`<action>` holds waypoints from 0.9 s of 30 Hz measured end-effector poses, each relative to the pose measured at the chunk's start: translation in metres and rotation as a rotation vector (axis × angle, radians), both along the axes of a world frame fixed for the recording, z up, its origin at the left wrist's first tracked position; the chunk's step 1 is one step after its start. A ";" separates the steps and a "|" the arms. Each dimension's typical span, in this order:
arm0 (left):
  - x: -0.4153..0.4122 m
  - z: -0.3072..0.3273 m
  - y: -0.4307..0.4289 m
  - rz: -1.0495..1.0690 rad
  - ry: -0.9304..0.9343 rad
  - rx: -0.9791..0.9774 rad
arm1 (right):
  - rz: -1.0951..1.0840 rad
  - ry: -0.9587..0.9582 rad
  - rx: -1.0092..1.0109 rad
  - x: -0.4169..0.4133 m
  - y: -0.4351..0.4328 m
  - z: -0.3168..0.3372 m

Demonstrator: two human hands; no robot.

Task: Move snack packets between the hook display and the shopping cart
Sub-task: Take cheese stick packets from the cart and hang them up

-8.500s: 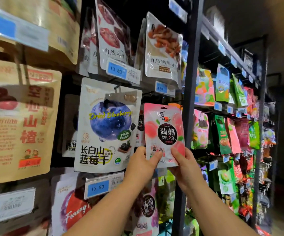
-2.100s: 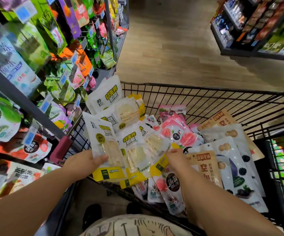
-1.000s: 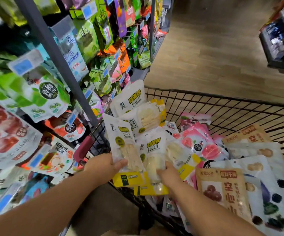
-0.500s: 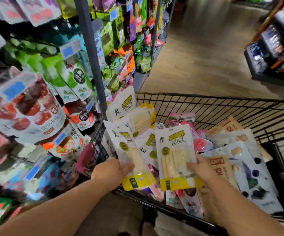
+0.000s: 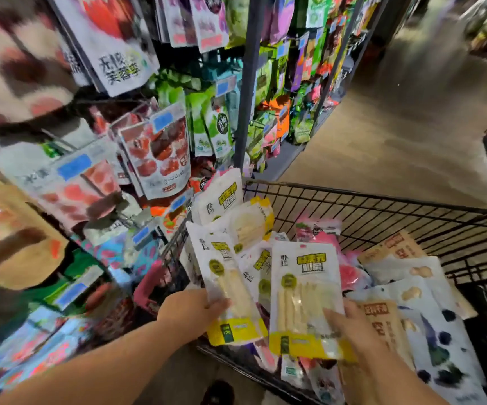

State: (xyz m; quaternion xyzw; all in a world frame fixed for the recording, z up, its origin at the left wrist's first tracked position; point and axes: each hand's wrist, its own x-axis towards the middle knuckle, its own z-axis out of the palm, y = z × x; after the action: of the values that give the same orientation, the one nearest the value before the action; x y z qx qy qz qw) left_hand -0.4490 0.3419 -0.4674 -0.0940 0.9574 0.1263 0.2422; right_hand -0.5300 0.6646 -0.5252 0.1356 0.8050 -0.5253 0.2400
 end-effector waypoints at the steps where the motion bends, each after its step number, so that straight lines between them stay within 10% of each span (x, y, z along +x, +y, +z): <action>1: 0.010 0.002 -0.003 0.028 -0.002 0.024 | -0.008 -0.007 -0.029 0.008 -0.007 0.003; 27: 0.225 -0.011 0.000 0.309 0.061 0.103 | 0.098 0.021 -0.085 0.190 -0.045 -0.002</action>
State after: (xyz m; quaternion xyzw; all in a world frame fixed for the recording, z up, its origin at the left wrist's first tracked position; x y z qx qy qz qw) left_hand -0.2239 0.3421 -0.4785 -0.2237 0.9306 0.2138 0.1953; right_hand -0.3400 0.6192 -0.5268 0.0800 0.7901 -0.5481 0.2626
